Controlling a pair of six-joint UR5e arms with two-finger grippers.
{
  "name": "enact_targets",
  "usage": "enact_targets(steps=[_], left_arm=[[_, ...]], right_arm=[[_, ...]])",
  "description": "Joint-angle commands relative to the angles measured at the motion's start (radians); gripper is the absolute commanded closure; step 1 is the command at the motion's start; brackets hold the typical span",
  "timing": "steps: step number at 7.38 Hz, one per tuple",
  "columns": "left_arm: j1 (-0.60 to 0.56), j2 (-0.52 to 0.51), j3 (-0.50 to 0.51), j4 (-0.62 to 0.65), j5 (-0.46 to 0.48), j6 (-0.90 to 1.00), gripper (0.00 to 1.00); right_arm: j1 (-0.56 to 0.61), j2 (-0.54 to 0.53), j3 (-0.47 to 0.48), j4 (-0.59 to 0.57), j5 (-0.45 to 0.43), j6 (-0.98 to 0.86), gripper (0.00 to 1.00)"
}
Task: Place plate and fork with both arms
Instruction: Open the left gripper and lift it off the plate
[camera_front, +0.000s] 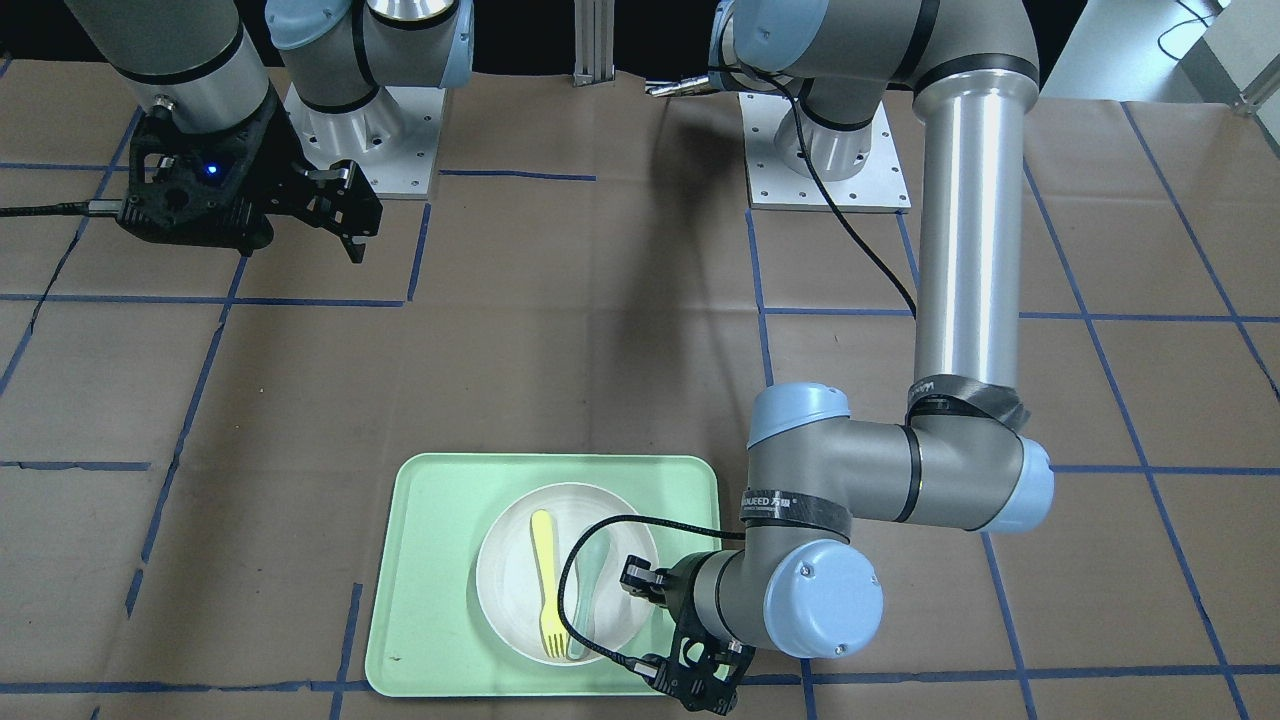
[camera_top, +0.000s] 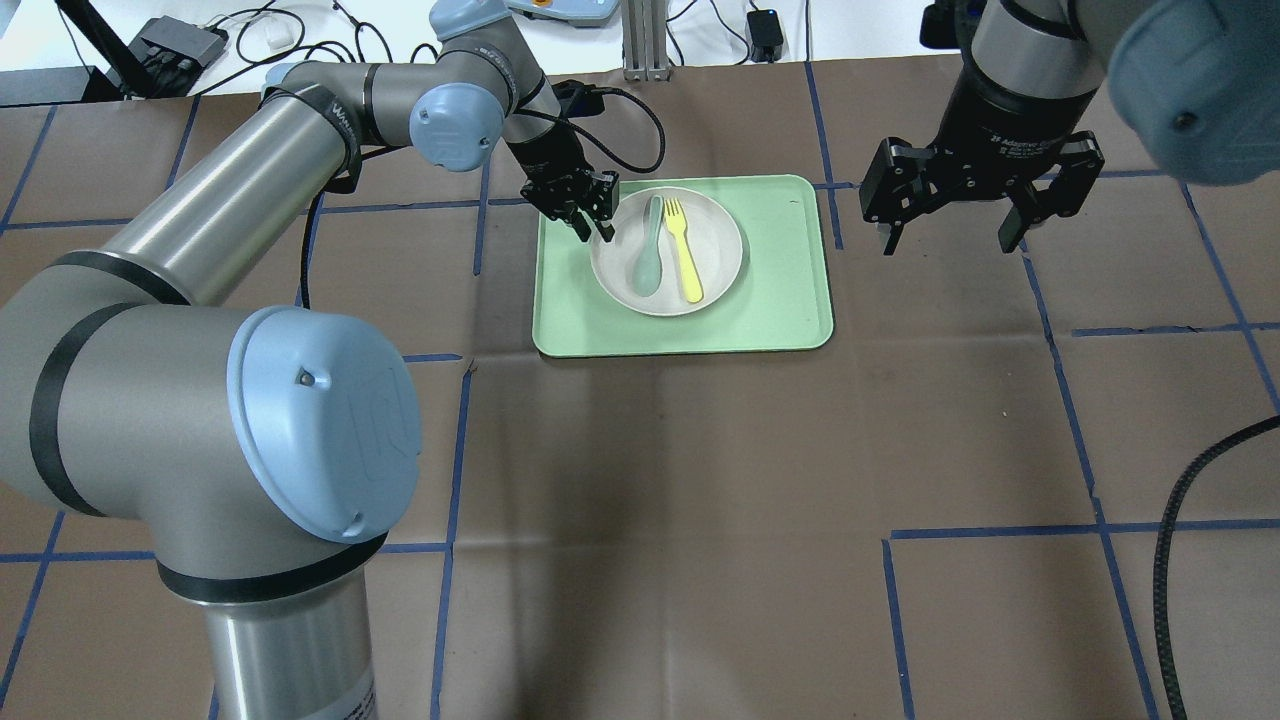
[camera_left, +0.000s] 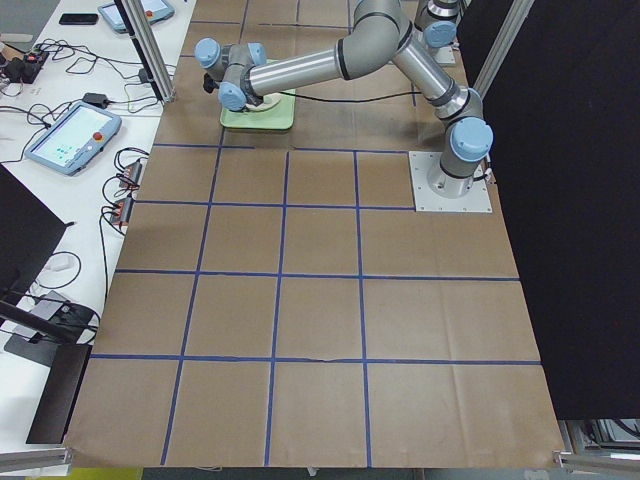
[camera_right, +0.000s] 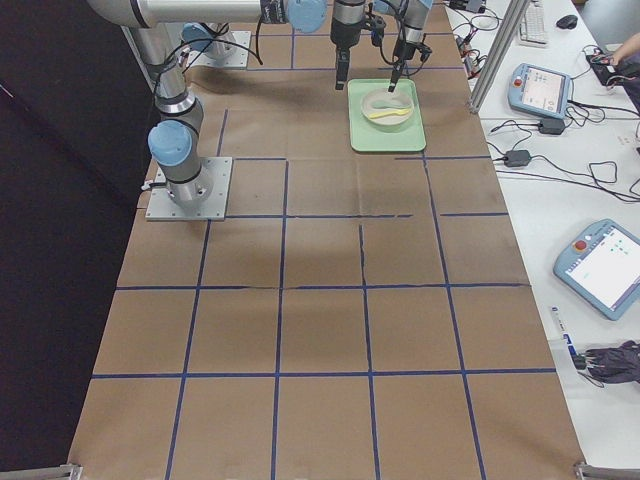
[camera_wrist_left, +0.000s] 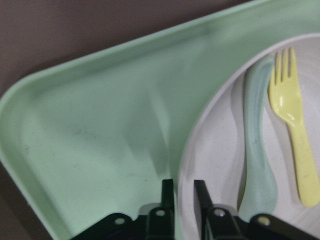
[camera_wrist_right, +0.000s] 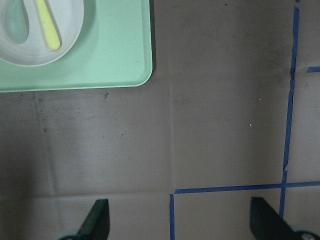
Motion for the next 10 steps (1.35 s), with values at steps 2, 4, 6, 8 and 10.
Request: enact_targets(steps=[2, 4, 6, 8, 10], left_arm=[[0.009, 0.123, -0.011, -0.11, 0.131, -0.006, 0.0], [0.029, 0.301, -0.026, -0.314, 0.208, -0.005, 0.0], [0.074, 0.467, -0.042, -0.515, 0.245, 0.0, 0.0], [0.081, 0.62, -0.168, -0.523, 0.27, -0.005, 0.0], [0.112, 0.726, -0.281, -0.517, 0.271, -0.049, 0.0]], right_arm=[[0.0, 0.002, -0.002, 0.002, 0.002, 0.005, 0.0], [0.001, 0.003, -0.005, -0.001, 0.007, 0.005, 0.0], [0.001, 0.011, -0.02, -0.076, 0.007, 0.003, 0.0], [0.003, 0.011, -0.017, -0.08, 0.005, 0.005, 0.0], [0.01, 0.037, -0.017, -0.127, 0.06, 0.018, 0.0]])
